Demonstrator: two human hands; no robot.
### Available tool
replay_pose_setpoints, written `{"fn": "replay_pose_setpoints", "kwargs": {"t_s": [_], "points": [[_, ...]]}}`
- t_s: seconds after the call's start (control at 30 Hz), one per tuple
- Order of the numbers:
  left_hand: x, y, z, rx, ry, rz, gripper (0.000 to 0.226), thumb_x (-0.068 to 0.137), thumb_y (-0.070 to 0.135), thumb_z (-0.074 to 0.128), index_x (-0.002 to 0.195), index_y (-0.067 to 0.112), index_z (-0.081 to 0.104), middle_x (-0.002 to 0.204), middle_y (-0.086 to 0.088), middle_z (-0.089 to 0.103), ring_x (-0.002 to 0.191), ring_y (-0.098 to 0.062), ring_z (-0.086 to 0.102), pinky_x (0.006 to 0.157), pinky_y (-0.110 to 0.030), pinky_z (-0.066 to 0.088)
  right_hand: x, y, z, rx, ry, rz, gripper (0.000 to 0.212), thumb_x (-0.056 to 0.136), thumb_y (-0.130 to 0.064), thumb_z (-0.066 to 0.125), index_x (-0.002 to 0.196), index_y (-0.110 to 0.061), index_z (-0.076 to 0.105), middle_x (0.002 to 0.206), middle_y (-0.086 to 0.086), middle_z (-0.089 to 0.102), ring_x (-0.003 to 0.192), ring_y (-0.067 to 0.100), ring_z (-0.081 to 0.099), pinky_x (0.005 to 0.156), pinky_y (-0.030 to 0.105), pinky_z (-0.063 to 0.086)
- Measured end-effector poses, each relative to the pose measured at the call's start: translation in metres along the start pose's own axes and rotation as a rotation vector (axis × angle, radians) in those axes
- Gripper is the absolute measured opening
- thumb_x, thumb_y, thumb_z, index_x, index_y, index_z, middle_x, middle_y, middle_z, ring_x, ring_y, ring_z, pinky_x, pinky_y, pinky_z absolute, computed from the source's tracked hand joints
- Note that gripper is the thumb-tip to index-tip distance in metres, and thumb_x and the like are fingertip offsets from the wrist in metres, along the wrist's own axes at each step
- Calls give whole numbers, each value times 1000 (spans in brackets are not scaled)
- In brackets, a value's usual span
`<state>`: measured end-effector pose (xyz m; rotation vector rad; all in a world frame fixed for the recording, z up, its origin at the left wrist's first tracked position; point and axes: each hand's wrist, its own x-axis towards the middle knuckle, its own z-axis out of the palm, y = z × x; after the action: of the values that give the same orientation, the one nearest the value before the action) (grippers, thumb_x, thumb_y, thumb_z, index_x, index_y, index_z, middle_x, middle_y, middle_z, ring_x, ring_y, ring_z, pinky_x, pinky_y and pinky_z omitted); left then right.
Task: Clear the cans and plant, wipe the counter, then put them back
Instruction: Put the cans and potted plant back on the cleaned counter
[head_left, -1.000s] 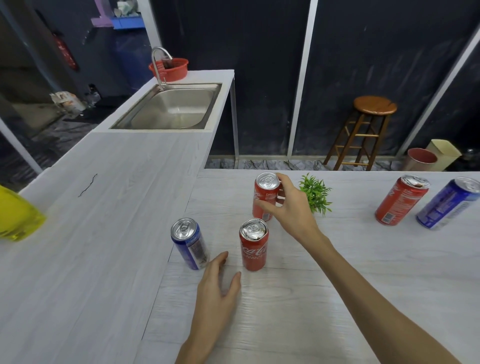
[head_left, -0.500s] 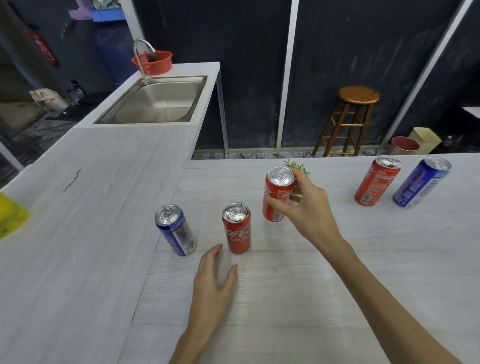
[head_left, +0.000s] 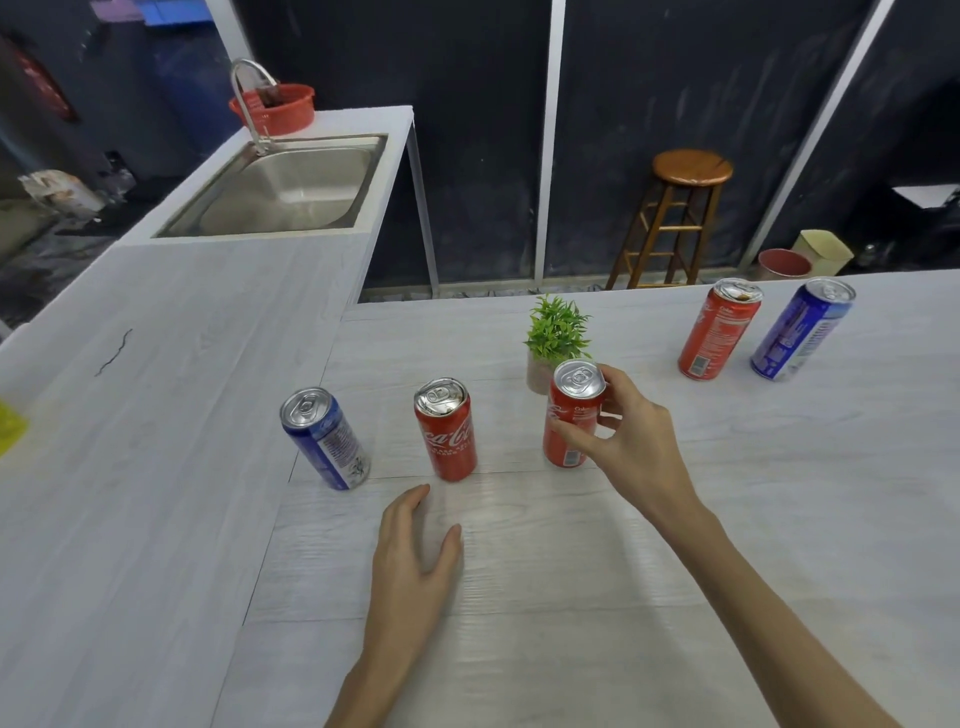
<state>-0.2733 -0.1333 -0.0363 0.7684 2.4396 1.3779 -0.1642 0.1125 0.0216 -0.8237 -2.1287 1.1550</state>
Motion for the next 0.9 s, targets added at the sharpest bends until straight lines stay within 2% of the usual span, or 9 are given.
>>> {"fn": "replay_pose_setpoints", "kwargs": {"t_s": [0.1,0.17,0.27,0.4,0.5,0.57,0.67,0.77,0.9], "points": [[-2,1,2,6,-8,17,54,93,19,74,142,20,52,136,13,52,131,0,47,109,-11,33,-3,7,-2,-2,5,6,72,80,-22,91,142,-22,55,121,-12,67,107,5,67,91,12,53],[-3,2,2,5,-10,22,53,93,19,74,141,20,52,136,14,52,131,3,46,108,-8,33,-3,9,-4,2,11,9,72,80,-22,91,142,-23,55,120,-13,67,105,0,66,89,8,51],[-4,3,3,5,-7,33,52,93,17,75,140,19,53,135,12,52,130,0,47,110,-13,35,-3,11,-4,5,10,6,71,80,-24,91,142,-24,54,121,-14,66,106,-7,64,87,6,51],[-5,2,4,5,-17,34,53,93,16,75,141,19,53,137,10,52,132,-2,47,111,-13,33,-4,12,-2,-4,1,-4,70,81,-25,90,142,-23,55,125,-12,68,107,0,65,92,12,53],[-7,3,4,-7,-24,22,53,94,19,74,141,21,52,138,12,51,134,-2,46,113,-19,35,-5,13,-2,-8,2,-15,68,82,-26,89,142,-22,56,127,-9,69,109,5,66,95,19,55],[-8,3,5,-14,-18,19,52,94,19,74,140,21,52,138,13,51,134,-3,46,115,-26,37,-5,14,-2,-9,0,-21,68,82,-27,89,142,-22,57,126,-10,70,110,6,67,94,15,54],[-8,3,7,-16,-15,15,52,93,19,74,140,23,52,138,14,51,134,-2,46,115,-27,37,-5,17,-3,-4,-3,-24,66,82,-27,89,140,-23,58,124,-11,70,110,4,67,90,7,51],[-10,3,10,-10,-19,23,52,93,20,75,140,24,52,139,14,50,134,-1,45,114,-22,36,-5,18,-3,-2,-6,-24,66,82,-28,89,140,-24,58,124,-13,70,110,0,66,90,6,51],[-11,1,14,-1,-27,37,52,93,23,75,140,26,52,139,19,49,135,3,44,108,-5,31,-4,20,-2,-4,-16,-27,66,83,-30,88,140,-25,57,125,-13,69,110,-8,63,90,4,49]]}}
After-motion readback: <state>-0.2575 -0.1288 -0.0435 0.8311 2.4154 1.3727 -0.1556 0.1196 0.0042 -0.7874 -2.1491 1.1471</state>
